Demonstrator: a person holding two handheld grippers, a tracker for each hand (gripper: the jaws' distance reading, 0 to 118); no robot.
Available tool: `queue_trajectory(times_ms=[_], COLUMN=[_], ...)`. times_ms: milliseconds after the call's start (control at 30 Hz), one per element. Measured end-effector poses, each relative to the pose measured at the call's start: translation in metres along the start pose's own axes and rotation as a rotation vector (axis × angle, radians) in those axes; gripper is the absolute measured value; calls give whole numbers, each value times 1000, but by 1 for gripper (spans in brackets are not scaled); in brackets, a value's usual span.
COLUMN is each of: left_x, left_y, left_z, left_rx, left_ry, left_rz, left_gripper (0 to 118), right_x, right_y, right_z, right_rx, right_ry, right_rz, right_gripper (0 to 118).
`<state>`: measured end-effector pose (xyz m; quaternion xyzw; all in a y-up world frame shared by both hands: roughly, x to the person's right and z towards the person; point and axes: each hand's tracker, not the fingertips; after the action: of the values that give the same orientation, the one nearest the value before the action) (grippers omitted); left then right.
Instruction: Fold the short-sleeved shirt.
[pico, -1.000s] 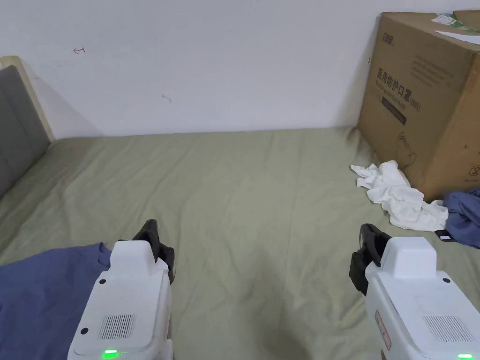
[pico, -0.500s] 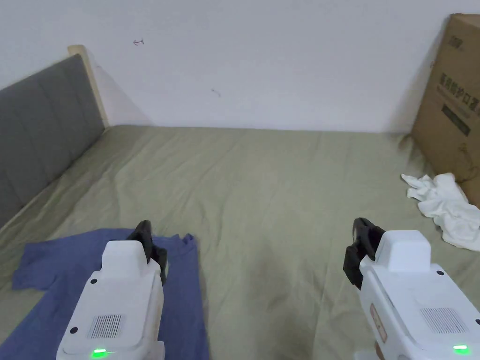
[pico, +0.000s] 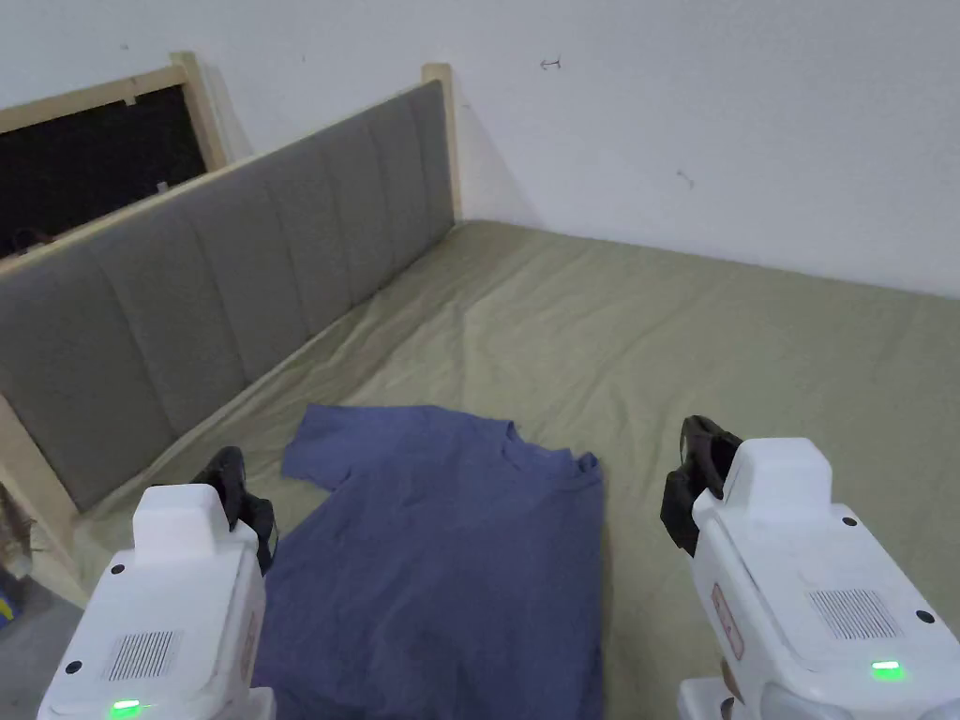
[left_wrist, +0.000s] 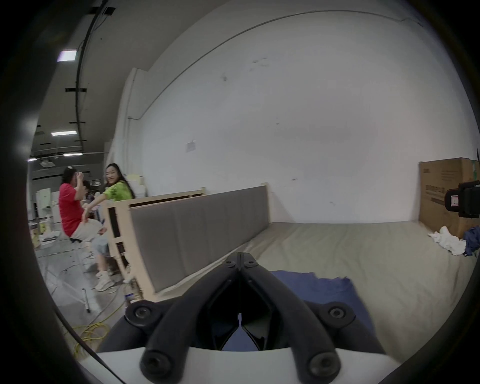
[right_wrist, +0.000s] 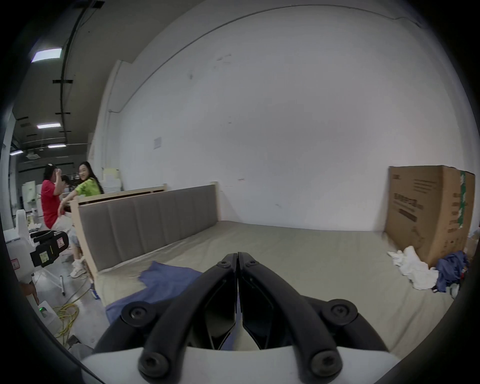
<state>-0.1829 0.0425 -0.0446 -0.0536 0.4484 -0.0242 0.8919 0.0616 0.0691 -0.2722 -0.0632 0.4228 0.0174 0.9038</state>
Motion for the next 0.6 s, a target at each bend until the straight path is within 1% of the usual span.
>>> queue_trajectory(times_ms=[200, 333, 467, 600], left_x=[-36, -37, -21, 6], left_y=[-9, -13, -17, -26], left_z=[5, -2, -18, -52], left_rx=[-28, -53, -89, -215], left_ry=[65, 57, -15, -160], left_rz=[-7, -9, -11, -16], left_gripper=[0, 0, 0, 0], right_x=[-27, -29, -18, -1], right_y=[-4, -4, -4, -3], right_z=[-13, -15, -17, -18], right_rx=[-10, -10, -11, -14], right_ry=[74, 86, 70, 25], right_rz=[9, 23, 35, 38], right_gripper=[0, 0, 0, 0])
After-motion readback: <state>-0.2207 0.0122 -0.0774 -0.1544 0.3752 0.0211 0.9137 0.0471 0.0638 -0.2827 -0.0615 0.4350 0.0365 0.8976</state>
